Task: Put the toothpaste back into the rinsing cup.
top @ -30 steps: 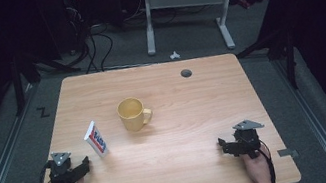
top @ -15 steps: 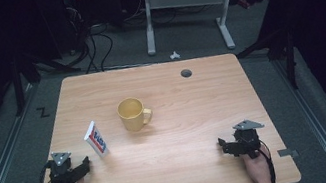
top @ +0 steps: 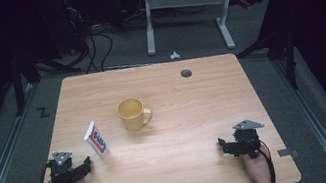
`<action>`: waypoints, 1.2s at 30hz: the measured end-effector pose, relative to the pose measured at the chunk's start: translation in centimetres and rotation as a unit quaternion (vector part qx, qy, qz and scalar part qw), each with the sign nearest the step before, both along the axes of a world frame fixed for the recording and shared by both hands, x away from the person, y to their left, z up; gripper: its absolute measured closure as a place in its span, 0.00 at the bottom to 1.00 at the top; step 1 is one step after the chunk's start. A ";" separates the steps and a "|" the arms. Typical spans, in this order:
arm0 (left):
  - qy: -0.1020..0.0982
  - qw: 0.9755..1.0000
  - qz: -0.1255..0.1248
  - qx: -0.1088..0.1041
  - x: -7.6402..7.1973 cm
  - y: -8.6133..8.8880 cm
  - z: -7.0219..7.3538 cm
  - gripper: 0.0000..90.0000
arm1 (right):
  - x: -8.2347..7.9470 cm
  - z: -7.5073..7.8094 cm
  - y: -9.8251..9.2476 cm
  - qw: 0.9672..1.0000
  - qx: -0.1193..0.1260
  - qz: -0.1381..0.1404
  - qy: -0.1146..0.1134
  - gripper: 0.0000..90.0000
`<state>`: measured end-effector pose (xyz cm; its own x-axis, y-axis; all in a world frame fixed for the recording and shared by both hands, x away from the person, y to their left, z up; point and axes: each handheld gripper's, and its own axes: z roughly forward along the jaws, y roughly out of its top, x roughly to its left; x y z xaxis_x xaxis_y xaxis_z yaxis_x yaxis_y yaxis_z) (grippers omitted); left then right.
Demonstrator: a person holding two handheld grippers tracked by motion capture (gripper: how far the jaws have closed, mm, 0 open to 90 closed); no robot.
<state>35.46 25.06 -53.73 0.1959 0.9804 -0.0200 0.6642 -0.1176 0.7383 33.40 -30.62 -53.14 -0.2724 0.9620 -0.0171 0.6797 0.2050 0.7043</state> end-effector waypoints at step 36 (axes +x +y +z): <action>-0.007 0.999 -0.031 -0.014 -2.5 -1.4 1.4 0.30 | 0.0 0.0 0.0 1.000 -0.001 0.001 0.000 0.16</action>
